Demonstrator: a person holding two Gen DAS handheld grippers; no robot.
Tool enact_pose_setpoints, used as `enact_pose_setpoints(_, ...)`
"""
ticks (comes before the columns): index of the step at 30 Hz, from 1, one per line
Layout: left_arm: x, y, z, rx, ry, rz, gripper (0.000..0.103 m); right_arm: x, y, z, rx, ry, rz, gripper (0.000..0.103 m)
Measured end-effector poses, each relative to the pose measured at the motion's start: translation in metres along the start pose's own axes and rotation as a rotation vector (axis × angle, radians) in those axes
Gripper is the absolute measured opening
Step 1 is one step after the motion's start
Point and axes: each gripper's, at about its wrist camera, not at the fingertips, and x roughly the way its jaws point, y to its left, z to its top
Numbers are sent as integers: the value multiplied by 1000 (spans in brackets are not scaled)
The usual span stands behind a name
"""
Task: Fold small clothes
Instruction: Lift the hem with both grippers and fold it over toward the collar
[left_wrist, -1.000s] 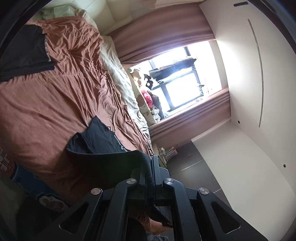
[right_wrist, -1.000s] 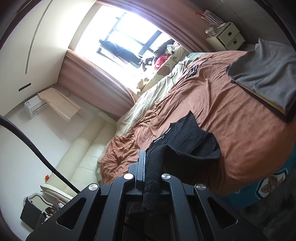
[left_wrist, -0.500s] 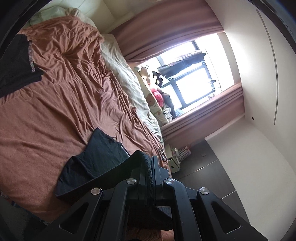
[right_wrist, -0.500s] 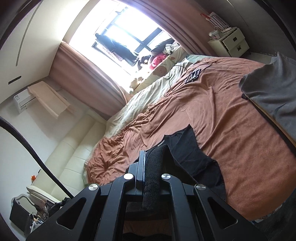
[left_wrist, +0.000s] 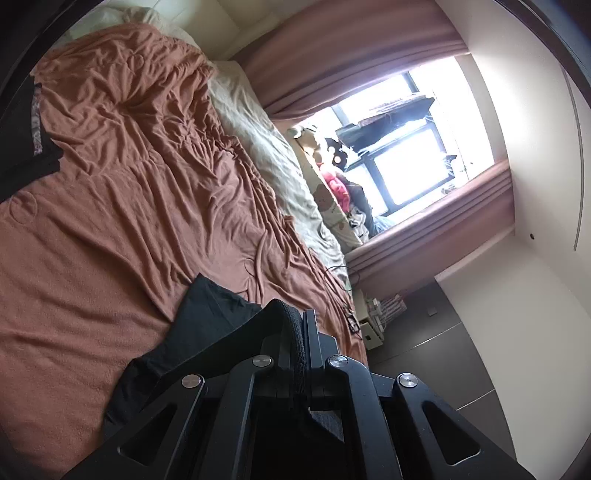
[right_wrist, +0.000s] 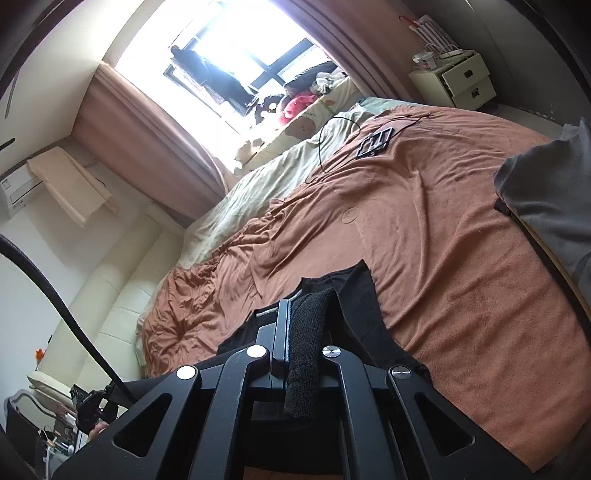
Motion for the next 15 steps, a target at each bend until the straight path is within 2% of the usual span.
enact_pose_setpoints(9, 72, 19, 25, 19, 45, 117, 3, 66, 5, 31, -38, 59, -60, 0)
enact_pose_setpoints(15, 128, 56, 33, 18, 100, 219, 3, 119, 7, 43, -67, 118, -129, 0)
